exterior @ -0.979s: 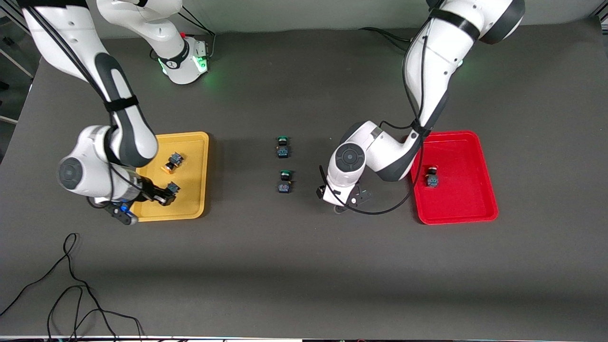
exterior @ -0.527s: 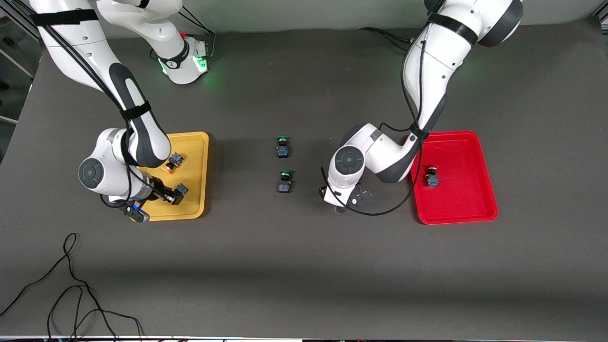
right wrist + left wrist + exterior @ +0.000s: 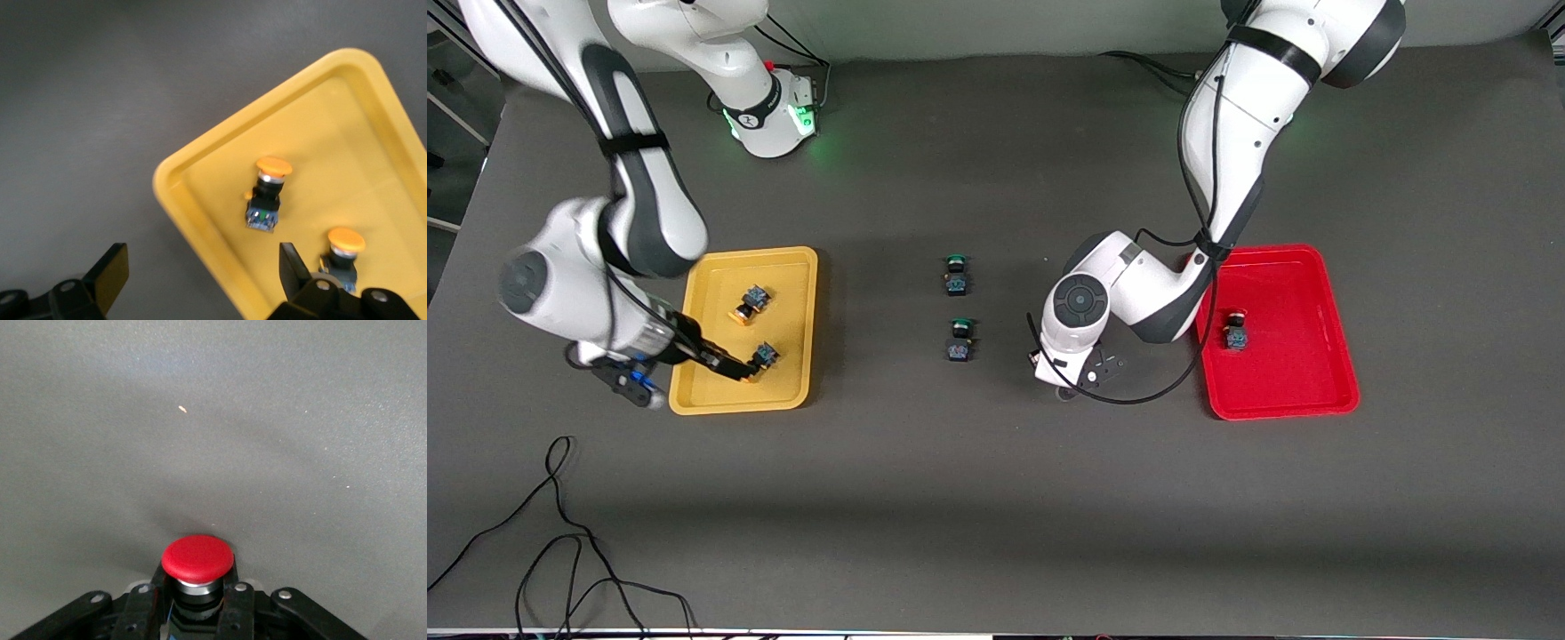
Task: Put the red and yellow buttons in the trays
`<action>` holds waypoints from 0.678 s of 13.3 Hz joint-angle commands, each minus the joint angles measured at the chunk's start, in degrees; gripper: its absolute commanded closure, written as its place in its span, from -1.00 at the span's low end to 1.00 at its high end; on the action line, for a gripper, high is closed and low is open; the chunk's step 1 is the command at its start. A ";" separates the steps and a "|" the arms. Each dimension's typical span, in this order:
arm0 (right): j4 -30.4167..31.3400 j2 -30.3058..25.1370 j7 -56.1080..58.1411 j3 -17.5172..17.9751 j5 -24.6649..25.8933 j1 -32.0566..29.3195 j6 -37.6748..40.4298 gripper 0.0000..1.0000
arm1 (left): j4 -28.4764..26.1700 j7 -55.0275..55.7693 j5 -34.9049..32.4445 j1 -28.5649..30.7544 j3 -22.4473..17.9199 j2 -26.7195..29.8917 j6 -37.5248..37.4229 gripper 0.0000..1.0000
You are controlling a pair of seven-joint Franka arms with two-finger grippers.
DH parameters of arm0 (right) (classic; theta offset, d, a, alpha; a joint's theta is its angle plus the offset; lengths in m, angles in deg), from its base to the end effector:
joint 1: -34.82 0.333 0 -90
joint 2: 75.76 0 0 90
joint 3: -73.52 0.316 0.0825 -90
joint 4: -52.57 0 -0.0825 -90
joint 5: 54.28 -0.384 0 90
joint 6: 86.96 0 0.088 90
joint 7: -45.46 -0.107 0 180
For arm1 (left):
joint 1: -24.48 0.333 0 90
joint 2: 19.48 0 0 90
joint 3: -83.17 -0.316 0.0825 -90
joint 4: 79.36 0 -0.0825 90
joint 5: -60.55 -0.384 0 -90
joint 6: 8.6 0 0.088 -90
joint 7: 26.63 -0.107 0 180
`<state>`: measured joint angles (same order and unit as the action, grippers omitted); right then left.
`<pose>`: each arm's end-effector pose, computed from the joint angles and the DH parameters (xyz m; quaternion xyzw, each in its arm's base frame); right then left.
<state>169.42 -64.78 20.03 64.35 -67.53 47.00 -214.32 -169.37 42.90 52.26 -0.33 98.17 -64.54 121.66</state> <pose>0.5813 0.0401 0.3513 -0.9623 0.2609 0.0206 0.0736 0.5501 -0.4224 0.1843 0.9690 0.2425 -0.0478 0.0006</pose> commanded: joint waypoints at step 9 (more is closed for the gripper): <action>-2.66 -16.15 11.17 1.43 10.52 -0.32 14.75 -1.00 | -16.21 -40.19 8.64 26.27 2.49 28.68 -23.22 1.00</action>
<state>168.38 -77.35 26.66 66.12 -57.89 46.90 -203.68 -173.74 14.72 59.50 19.50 99.95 -43.13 96.95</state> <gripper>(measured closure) 0.000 0.674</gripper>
